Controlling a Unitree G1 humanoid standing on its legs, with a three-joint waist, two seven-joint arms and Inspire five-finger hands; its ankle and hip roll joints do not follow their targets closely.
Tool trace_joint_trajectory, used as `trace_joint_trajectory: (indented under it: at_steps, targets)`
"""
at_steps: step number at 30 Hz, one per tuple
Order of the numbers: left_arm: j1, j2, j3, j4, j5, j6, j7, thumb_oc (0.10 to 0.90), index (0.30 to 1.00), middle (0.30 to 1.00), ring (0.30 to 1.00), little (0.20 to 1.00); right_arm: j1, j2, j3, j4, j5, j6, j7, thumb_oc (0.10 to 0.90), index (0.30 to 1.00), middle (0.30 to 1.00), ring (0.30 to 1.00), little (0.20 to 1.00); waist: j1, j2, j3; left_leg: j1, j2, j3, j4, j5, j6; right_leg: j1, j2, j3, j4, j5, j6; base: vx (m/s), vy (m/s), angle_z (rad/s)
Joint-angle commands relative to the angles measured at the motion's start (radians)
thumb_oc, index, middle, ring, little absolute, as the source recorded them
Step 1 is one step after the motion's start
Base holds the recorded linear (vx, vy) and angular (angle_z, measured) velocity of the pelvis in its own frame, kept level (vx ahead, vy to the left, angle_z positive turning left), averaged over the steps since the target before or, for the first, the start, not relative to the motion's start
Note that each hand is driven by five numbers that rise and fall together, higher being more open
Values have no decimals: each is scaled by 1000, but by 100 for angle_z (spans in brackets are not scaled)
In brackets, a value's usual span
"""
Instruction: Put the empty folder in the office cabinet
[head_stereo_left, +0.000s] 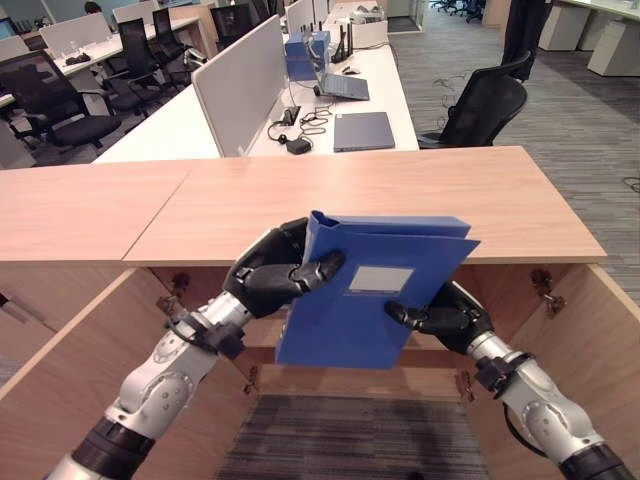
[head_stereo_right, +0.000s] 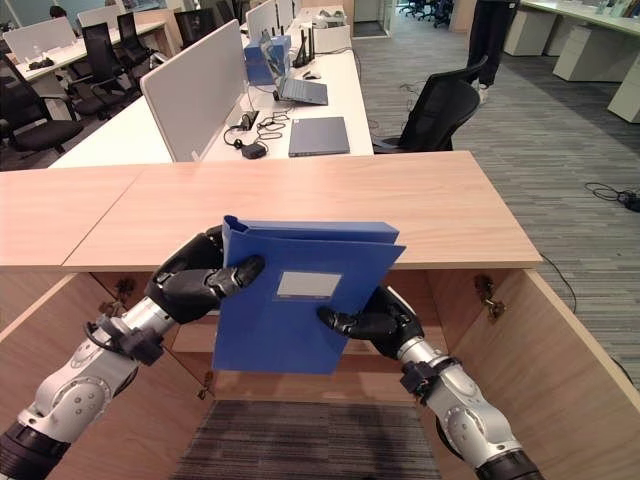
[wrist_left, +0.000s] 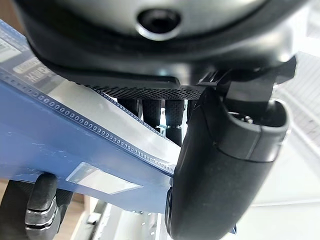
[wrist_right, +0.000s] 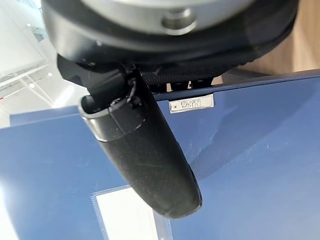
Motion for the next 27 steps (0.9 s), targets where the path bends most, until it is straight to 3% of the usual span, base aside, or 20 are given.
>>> trace_joint_trajectory:
  at_steps: [1,14,23,25,26,27]
  targets:
    - [-194,-86,-214,-174,-140,18,-198,400,300,300,300,300,-314,163,102,-198,111,-130,171,800,900,900,900,900,-22,-41,-24,45,18,-27,-2,-30,-54,73,-33,65,22,-132,92,0,0,0]
    - [-156,-122,-116,-93,-108,-20,-181,400,300,300,300,300,-300,246,158,-411,225,-109,223,800,900,900,900,900,-20,-39,-22,43,16,-29,-2,-29,-53,69,-33,70,25,-133,90,0,0,0]
    - [-161,-199,-65,-29,-90,-54,-153,400,300,300,300,300,-337,272,180,-469,241,-103,224,800,900,900,900,900,-19,-40,-23,44,15,-28,-2,-30,-53,65,-32,75,26,-133,86,-1,2,-1]
    - [-155,-210,-62,-30,-87,-56,-149,400,300,300,300,300,-337,277,171,-472,244,-110,219,590,585,585,585,585,-21,-40,-23,45,15,-28,-2,-31,-53,65,-32,75,26,-133,85,0,0,0]
    - [-154,-215,-63,-29,-84,-56,-146,400,300,300,300,300,-337,282,167,-471,246,-115,216,400,300,300,300,300,-22,-40,-23,45,14,-28,-2,-31,-53,66,-32,76,26,-132,84,0,0,0]
    - [-154,-224,-62,-27,-82,-61,-139,400,300,300,300,300,-335,288,168,-464,251,-121,208,400,300,300,300,300,-21,-40,-24,46,15,-29,-2,-31,-53,66,-32,76,26,-132,84,0,0,0]
